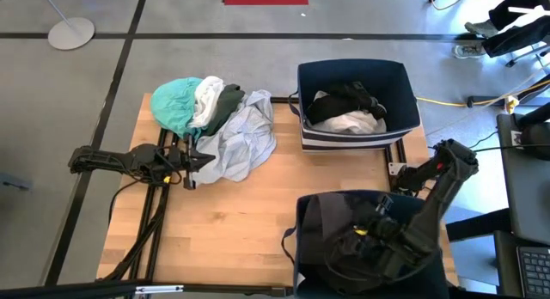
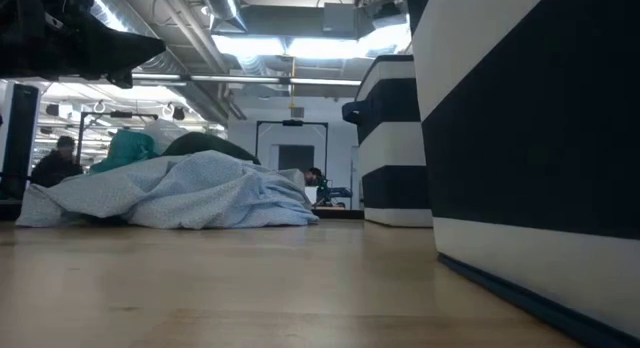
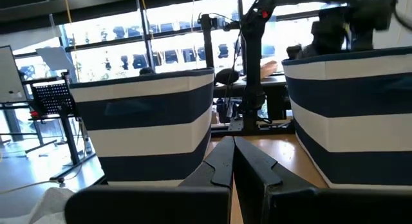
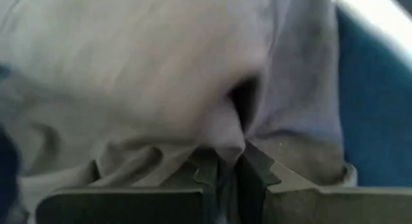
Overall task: Sort clothes
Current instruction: Put the gray pants into the bottom blue laundry organizer
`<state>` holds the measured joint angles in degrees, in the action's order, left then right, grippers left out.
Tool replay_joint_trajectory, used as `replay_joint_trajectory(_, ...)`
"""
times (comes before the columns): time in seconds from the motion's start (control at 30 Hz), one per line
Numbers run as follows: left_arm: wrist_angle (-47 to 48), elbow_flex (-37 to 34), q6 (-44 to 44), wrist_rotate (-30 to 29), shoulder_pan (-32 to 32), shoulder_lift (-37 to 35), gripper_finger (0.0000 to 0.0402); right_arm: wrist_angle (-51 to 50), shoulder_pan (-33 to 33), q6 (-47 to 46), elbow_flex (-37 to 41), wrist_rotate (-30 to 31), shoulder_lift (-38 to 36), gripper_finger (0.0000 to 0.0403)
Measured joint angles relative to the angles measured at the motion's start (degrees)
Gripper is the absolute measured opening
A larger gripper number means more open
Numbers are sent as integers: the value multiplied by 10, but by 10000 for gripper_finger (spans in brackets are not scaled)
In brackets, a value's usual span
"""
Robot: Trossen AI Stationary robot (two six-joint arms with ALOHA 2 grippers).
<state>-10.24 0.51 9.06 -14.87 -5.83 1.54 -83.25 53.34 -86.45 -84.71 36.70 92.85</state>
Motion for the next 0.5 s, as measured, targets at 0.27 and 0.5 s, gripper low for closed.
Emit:
replay_joint_trajectory(0.27,2,0,-12,0,0,0,0,66,-48,11,118,-108,0,33)
replay_joint_trajectory(0.5,7,0,-35,0,0,0,0,115,-82,12,183,-119,0,33)
